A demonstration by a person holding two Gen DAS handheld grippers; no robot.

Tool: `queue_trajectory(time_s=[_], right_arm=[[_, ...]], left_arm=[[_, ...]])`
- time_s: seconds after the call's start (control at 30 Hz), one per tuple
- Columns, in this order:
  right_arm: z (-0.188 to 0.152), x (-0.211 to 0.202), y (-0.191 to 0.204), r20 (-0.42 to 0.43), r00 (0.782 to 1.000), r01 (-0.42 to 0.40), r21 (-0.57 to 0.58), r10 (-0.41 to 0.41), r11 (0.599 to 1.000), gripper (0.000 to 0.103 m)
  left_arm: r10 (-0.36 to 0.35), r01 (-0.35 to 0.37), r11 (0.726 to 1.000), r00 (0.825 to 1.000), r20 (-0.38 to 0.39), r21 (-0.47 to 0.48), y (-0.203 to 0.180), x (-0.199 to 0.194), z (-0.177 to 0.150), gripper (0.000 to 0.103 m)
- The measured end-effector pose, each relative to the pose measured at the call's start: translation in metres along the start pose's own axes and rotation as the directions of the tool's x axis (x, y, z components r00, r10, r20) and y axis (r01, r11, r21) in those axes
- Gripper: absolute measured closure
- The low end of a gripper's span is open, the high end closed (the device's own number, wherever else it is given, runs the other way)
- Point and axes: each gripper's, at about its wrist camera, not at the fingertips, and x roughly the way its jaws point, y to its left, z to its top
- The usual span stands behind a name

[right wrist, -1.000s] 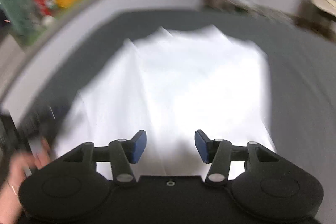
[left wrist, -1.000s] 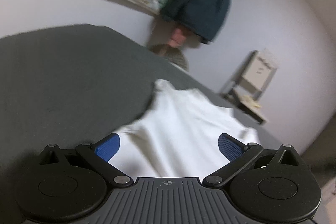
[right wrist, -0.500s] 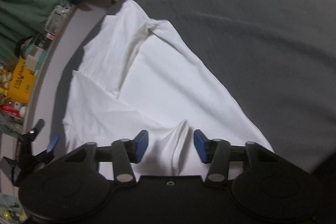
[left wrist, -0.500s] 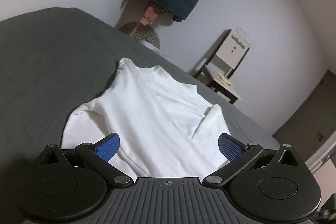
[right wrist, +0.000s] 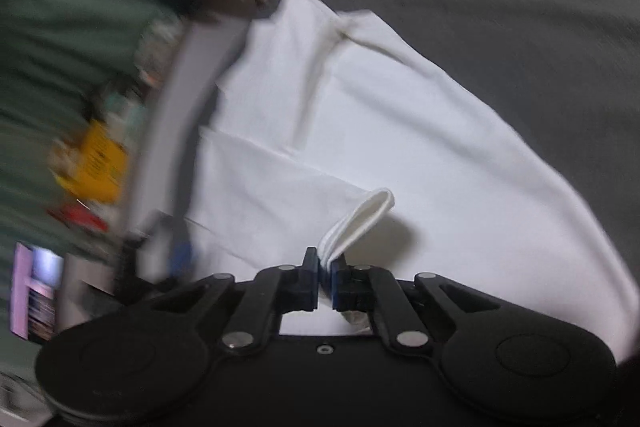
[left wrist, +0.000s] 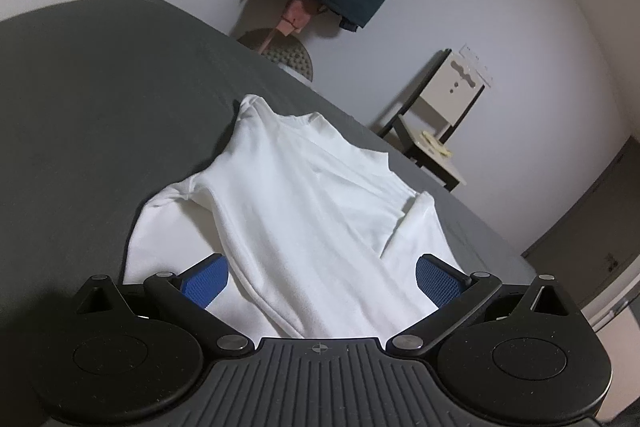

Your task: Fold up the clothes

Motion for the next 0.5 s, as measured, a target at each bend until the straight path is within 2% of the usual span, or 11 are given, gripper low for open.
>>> queue_trajectory(time_s=[0.03,0.07,0.13,0.2,0.3,0.37,0.43,0.5], right_arm=[[-0.001,-0.008,0.004,0.022,0.999,-0.047,0.013,0.047,0.999,0.097],[-0.002,-0.011,0.006,0.025,0.999,-0.049,0.015,0.048,0.999,0.097],[-0.005,-0.001,0.004,-0.054,0.996,0.069,-0.001,-0.069,0.998,0.092],[-0.01,0.01,0.002,-0.12,0.974,0.186,-0.045,-0.19,0.982,0.087],[-0.016,0.015,0.0,-0.102,0.967,0.226,-0.088,-0.235,0.97,0.081],[-0.017,0.013,-0.002,-0.058,0.972,0.224,-0.088,-0.229,0.971,0.077],[-0.02,0.016,-0.004,-0.052,0.973,0.22,-0.089,-0.225,0.971,0.078],[-0.022,0.016,-0.006,-0.061,0.976,0.201,-0.089,-0.207,0.975,0.096]], left_arm=[[0.0,0.0,1.0,1.0,0.001,0.003,-0.001,-0.001,0.0,0.0],[0.0,0.0,1.0,1.0,0.002,0.006,-0.002,-0.002,0.0,0.0],[-0.002,0.002,1.0,1.0,0.001,0.008,-0.003,-0.002,0.0,0.0],[-0.001,0.001,1.0,1.0,-0.004,0.011,-0.003,-0.002,-0.001,0.0],[0.006,-0.005,1.0,1.0,-0.01,0.022,-0.004,-0.002,-0.001,0.0],[-0.001,0.001,1.0,1.0,-0.011,0.023,-0.004,-0.002,-0.001,0.0],[-0.007,0.007,1.0,1.0,-0.014,0.024,-0.005,-0.002,-0.001,0.0],[-0.012,0.013,1.0,1.0,-0.016,0.025,-0.005,-0.001,-0.001,0.0]])
